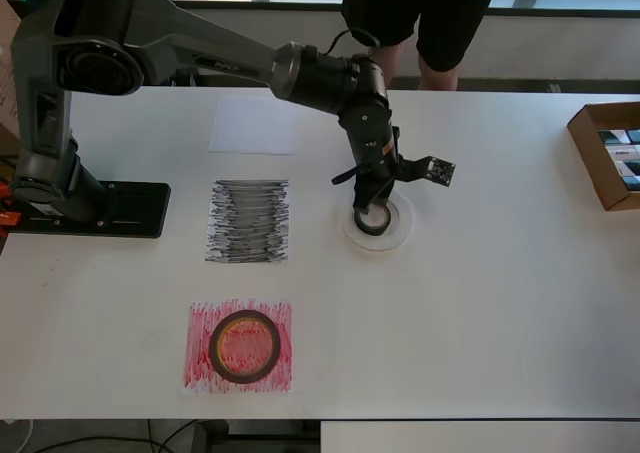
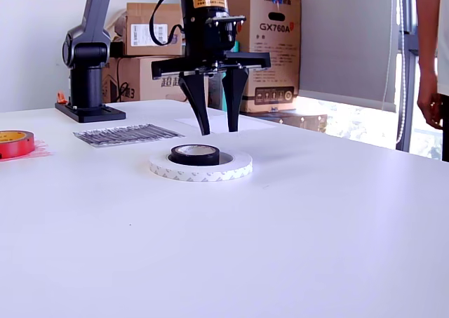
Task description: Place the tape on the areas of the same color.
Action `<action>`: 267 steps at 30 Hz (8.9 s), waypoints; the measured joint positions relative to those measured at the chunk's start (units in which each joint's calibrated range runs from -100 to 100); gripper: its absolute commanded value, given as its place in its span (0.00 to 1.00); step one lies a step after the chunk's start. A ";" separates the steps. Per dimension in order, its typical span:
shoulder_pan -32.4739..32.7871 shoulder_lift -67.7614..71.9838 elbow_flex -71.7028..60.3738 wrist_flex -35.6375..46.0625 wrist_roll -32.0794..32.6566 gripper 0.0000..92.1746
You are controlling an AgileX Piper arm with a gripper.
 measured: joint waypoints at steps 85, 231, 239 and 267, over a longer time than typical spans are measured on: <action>-0.35 6.08 -3.37 0.08 -0.74 0.06; 1.29 -45.91 70.79 -34.51 -34.54 0.53; -0.23 -48.58 66.15 -33.46 -33.52 0.53; -5.71 -28.17 17.99 1.87 -11.73 0.53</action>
